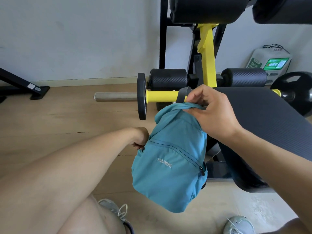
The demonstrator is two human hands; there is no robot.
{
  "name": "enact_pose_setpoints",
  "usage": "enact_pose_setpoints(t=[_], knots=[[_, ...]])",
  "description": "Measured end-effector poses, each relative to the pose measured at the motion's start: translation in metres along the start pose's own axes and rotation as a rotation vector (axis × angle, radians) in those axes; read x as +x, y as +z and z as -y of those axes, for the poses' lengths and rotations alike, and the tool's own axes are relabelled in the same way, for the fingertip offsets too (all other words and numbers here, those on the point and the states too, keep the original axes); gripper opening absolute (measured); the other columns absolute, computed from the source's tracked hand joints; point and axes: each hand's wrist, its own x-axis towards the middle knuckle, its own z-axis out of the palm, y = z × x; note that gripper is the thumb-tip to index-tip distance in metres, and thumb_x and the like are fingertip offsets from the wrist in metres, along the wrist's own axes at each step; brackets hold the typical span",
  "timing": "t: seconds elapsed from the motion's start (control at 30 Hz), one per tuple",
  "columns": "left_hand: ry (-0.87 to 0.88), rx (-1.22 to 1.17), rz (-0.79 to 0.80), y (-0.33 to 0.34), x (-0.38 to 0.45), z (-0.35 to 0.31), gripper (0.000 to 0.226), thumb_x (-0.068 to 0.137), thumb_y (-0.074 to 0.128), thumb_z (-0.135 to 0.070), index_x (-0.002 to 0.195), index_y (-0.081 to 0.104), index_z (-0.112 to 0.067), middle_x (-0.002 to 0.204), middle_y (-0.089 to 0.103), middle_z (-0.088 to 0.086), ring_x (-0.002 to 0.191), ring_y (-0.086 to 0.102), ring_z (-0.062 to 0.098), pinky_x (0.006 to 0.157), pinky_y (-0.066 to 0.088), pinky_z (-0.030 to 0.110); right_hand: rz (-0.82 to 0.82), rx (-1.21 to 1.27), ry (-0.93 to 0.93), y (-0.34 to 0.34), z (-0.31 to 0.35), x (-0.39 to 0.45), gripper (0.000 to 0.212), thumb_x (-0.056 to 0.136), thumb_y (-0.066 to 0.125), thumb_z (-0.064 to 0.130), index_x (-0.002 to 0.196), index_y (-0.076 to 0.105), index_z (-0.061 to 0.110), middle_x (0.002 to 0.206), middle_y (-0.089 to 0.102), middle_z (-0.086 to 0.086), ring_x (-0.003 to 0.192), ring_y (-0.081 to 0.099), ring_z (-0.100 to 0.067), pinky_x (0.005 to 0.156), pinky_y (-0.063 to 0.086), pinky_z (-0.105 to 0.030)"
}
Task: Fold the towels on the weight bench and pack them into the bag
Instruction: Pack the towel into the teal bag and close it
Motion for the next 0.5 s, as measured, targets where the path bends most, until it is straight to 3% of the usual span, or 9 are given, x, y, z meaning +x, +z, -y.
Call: enact_pose_setpoints(t=[0.1,0.17,0.23,0.3,0.43,0.5], knots=[[-0.021,-0.026,-0.075,-0.005,0.004,0.004,0.028,0.096,0.041,-0.004,0.07,0.044,-0.012,0.062,0.042,0.006,0.051,0.032,0.017,0.046,0.025,0.024,-0.012,-0.03,0.014,-0.004,-0.004,0.0,0.026,0.084,0.078,0.006,0.087,0.065,0.029,0.086,0.069,0.009,0.082,0.066,-0.01,0.076,0.056,-0.025],[0.025,-0.043,-0.086,-0.009,0.004,0.01,0.023,0.096,0.046,-0.007,0.074,0.053,-0.006,0.068,0.053,0.006,0.057,0.045,0.02,0.05,0.037,0.026,-0.02,-0.05,0.018,-0.006,-0.006,0.0,0.026,0.084,0.077,0.006,0.087,0.066,0.029,0.086,0.07,0.009,0.082,0.066,-0.01,0.076,0.056,-0.027],[0.108,-0.131,-0.036,-0.01,0.007,0.022,0.024,0.098,0.046,-0.008,0.096,0.07,-0.002,0.09,0.072,0.009,0.083,0.069,0.027,0.068,0.06,0.033,-0.031,-0.06,0.021,-0.009,-0.008,-0.001,0.027,0.083,0.078,0.004,0.087,0.066,0.028,0.086,0.07,0.011,0.08,0.065,-0.008,0.073,0.055,-0.022],[0.171,-0.221,-0.033,-0.01,0.009,0.032,0.035,0.1,0.038,-0.005,0.113,0.07,-0.006,0.106,0.074,0.012,0.097,0.072,0.03,0.079,0.063,0.037,-0.041,-0.066,0.035,-0.011,-0.011,-0.002,0.027,0.083,0.078,0.003,0.087,0.066,0.027,0.085,0.07,0.013,0.078,0.064,-0.005,0.07,0.051,-0.014],[0.216,-0.187,-0.081,-0.014,0.008,0.038,0.044,0.102,0.024,-0.007,0.122,0.063,-0.01,0.111,0.069,0.011,0.082,0.064,0.021,0.062,0.054,0.027,-0.074,-0.092,0.054,-0.015,-0.016,-0.002,0.027,0.084,0.076,0.0,0.088,0.067,0.025,0.084,0.07,0.011,0.076,0.063,-0.003,0.068,0.047,-0.009],[0.227,-0.119,-0.056,-0.015,0.006,0.039,0.042,0.102,0.023,-0.01,0.122,0.061,-0.007,0.099,0.065,0.01,0.073,0.052,0.02,0.059,0.044,0.028,-0.106,-0.087,0.052,-0.015,-0.016,-0.001,0.028,0.084,0.076,0.0,0.086,0.066,0.026,0.081,0.069,0.012,0.073,0.061,-0.001,0.066,0.047,-0.008]])
